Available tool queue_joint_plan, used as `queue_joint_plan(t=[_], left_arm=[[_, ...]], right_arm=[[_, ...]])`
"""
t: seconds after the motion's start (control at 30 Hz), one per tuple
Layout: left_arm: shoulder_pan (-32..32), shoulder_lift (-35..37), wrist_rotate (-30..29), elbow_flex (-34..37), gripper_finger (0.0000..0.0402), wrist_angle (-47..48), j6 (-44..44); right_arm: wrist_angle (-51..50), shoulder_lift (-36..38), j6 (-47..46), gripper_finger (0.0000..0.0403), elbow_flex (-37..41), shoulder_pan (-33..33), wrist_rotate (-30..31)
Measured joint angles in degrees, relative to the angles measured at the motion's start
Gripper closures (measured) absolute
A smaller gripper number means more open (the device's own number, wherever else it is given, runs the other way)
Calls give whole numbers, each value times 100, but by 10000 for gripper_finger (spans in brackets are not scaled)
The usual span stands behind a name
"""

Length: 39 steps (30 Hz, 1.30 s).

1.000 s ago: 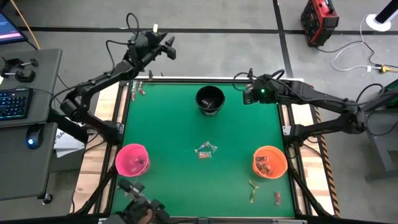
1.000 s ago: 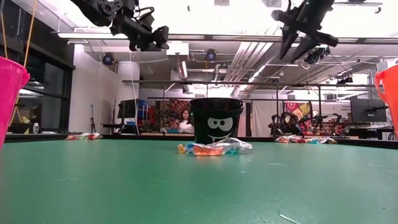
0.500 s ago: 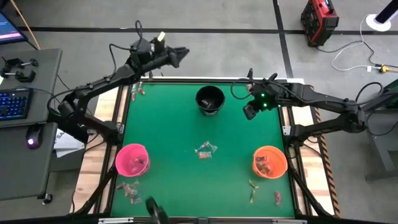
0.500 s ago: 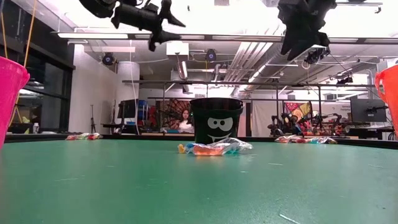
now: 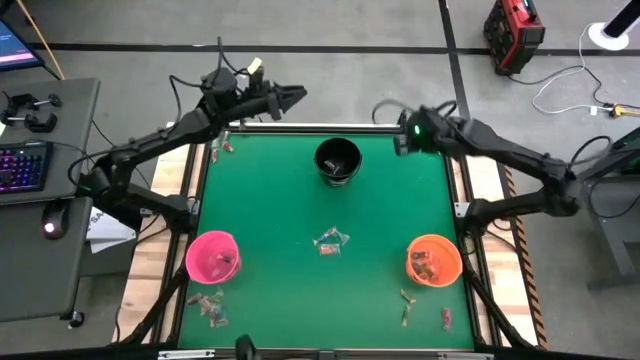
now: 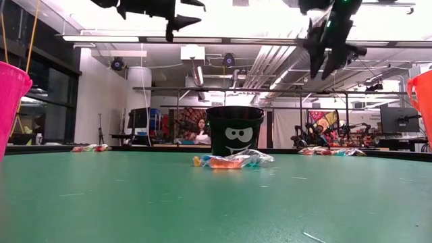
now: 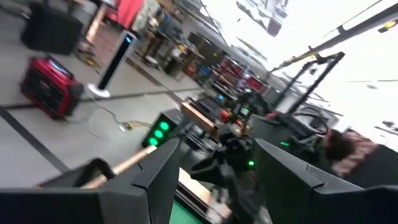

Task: Sort candy by brand, put in halloween buckets
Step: Put the transparent candy into the black bucket

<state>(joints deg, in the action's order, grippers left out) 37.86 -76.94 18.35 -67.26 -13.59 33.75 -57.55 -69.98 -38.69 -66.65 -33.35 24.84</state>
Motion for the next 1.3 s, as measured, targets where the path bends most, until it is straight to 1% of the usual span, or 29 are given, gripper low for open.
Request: queue_joint_plan(t=[0.13, 0.2, 0.3, 0.4, 0.5, 0.63, 0.77, 0.93, 1.1, 1.3], left_arm=[[398, 20, 61, -1, 213, -4, -338], [629, 17, 241, 0, 213, 6, -432], [946, 19, 514, 0, 213, 7, -430], [1201, 19, 708, 0, 213, 32, -406], [1365, 19, 722, 0, 213, 50, -414], [1493, 19, 726, 0, 213, 44, -638], [1545, 19, 728, 0, 213, 46, -642], [1544, 19, 701, 0, 213, 46, -596], [1544, 19, 691, 0, 213, 46, -596], [1544, 17, 681, 0, 213, 46, -595]], right_arm=[[832, -777, 488, 258, 0, -1282, -606], [1211, -1219, 529, 258, -2, -1810, -931], [1319, -1913, 285, 258, -2, -2421, -1447], [1310, -2491, 106, 258, -2, -2788, -1806], [1427, -2942, -19, 258, -2, -2942, -1913], [1652, -3293, -389, 258, -2, -3004, -1880], [2068, -3402, -693, 258, -2, -3009, -1726], [2087, -3408, -896, 261, -2, -3040, -1410], [2108, -3525, -771, 272, -2, -3092, -1405], [2125, -3710, -529, 279, -32, -3123, -1646]])
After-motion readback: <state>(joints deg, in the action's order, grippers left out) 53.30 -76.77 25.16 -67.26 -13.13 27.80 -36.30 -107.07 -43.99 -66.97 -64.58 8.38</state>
